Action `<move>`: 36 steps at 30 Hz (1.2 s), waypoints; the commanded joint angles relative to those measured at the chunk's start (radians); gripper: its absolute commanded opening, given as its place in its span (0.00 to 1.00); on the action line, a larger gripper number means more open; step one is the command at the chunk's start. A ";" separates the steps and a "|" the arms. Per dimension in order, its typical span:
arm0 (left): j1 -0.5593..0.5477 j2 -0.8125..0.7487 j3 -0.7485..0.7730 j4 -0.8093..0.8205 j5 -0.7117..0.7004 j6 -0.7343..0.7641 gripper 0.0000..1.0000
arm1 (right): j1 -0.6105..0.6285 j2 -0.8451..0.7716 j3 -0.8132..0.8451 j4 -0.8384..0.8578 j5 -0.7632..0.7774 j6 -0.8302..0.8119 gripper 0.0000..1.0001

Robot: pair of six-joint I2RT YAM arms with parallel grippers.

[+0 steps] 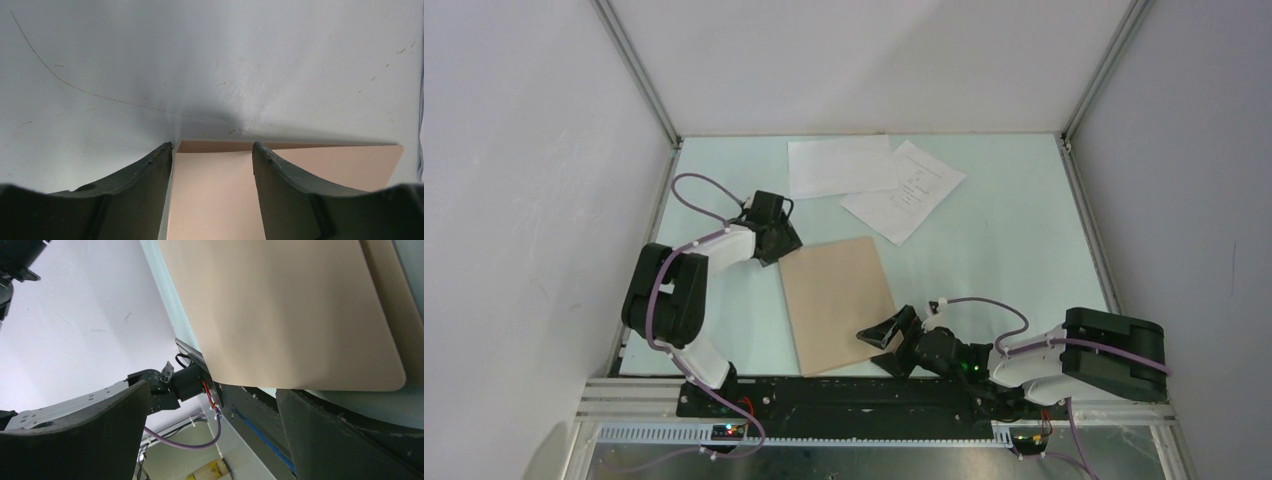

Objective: Put the files into the folder

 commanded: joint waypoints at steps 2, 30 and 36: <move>-0.017 -0.012 -0.035 -0.045 0.038 -0.023 0.63 | 0.004 -0.041 -0.022 0.074 0.145 -0.030 1.00; -0.072 -0.008 -0.006 -0.046 0.120 0.019 0.44 | -0.002 -0.204 0.145 -0.168 0.385 -0.533 0.74; -0.071 -0.066 -0.010 -0.048 0.142 0.028 0.48 | 0.034 -0.204 0.208 -0.238 0.442 -0.679 0.32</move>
